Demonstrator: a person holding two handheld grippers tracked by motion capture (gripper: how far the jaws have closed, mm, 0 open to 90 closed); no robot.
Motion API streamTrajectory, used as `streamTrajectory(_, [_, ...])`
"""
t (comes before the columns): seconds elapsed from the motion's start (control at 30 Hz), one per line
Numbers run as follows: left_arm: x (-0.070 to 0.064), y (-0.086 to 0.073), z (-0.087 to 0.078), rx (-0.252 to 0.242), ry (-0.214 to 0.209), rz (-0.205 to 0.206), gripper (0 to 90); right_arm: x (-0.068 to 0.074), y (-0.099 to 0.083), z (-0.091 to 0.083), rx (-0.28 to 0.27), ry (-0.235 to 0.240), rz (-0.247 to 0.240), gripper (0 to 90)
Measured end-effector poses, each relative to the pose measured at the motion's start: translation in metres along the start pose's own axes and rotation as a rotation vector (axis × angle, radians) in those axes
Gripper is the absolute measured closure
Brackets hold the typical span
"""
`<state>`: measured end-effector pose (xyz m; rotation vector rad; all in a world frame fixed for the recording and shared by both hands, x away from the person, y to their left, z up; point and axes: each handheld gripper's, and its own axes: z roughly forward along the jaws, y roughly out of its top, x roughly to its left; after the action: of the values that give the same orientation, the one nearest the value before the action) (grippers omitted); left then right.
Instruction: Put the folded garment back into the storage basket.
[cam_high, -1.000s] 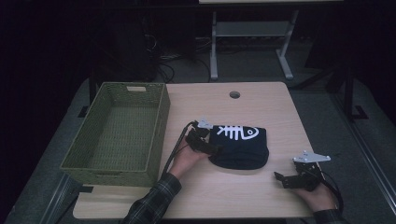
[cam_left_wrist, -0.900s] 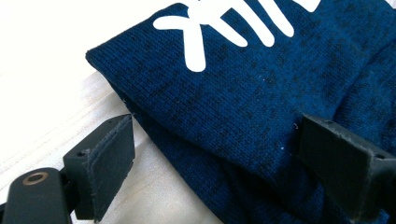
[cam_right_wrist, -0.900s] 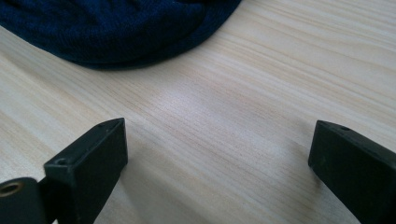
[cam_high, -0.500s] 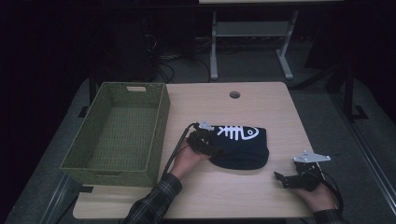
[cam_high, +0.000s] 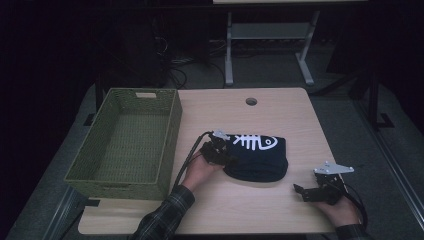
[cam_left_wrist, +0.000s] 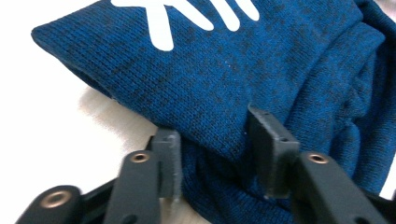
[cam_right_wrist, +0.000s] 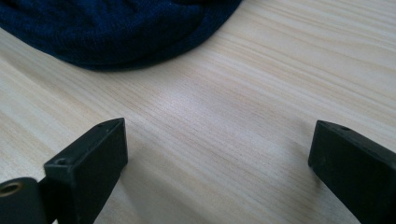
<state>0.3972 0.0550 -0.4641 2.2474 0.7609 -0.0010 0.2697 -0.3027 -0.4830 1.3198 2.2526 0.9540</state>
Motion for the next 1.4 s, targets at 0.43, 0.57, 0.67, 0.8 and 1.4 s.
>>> streamTrajectory(0.43, [-0.008,0.008,-0.004,0.029,0.04,0.023,70.2,0.0,0.0,0.0,0.002,0.002,0.003,4.3])
streamTrajectory(0.57, [-0.007,0.008,-0.008,0.027,0.03,0.022,70.5,0.0,0.0,0.0,0.002,0.002,0.003,4.3])
streamTrajectory(0.67, [-0.008,0.011,-0.013,0.033,0.03,0.025,70.6,0.0,0.0,0.0,0.002,0.002,0.003,4.3])
streamTrajectory(0.8, [-0.012,0.016,-0.022,0.024,0.032,0.023,70.9,0.0,0.0,0.0,0.001,0.001,0.003,4.3])
streamTrajectory(1.4, [-0.027,0.054,-0.073,0.005,0.016,0.049,71.7,0.0,0.0,0.0,0.001,0.0,0.004,4.3])
